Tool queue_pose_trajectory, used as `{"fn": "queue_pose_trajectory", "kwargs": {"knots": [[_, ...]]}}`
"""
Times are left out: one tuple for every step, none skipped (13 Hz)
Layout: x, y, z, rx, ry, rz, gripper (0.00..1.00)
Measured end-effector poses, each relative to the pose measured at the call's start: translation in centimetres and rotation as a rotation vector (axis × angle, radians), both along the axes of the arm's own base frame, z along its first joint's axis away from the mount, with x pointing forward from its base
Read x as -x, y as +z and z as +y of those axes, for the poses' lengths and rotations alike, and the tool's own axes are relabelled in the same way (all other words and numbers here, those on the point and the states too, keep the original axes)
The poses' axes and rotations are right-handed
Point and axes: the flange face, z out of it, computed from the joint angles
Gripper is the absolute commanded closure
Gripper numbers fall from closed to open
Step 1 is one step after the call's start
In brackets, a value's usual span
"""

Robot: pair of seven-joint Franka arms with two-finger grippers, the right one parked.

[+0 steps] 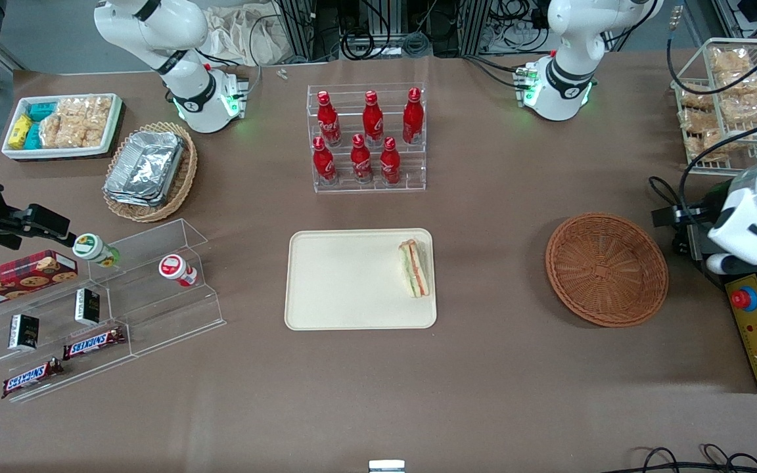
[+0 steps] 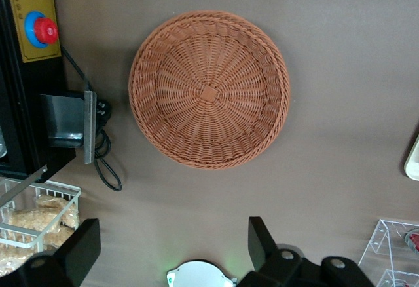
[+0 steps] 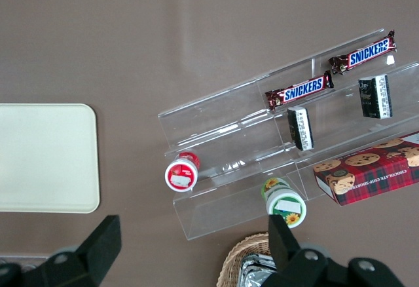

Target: Place sandwich from basket to tray

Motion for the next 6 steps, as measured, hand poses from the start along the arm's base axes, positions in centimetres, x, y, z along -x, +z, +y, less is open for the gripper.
{"fn": "queue_pose_trajectory", "kwargs": {"knots": [[0.04, 0.23, 0.16, 0.012, 0.001, -0.006, 0.00], [-0.06, 0.30, 0.35, 0.022, 0.002, -0.014, 0.00], [-0.14, 0.29, 0.57, 0.028, 0.004, -0.019, 0.00], [-0.15, 0.25, 0.70, 0.030, 0.004, -0.019, 0.00], [-0.16, 0.21, 0.71, 0.031, 0.003, -0.019, 0.00], [-0.20, 0.22, 0.68, 0.034, 0.002, -0.021, 0.00]]}}
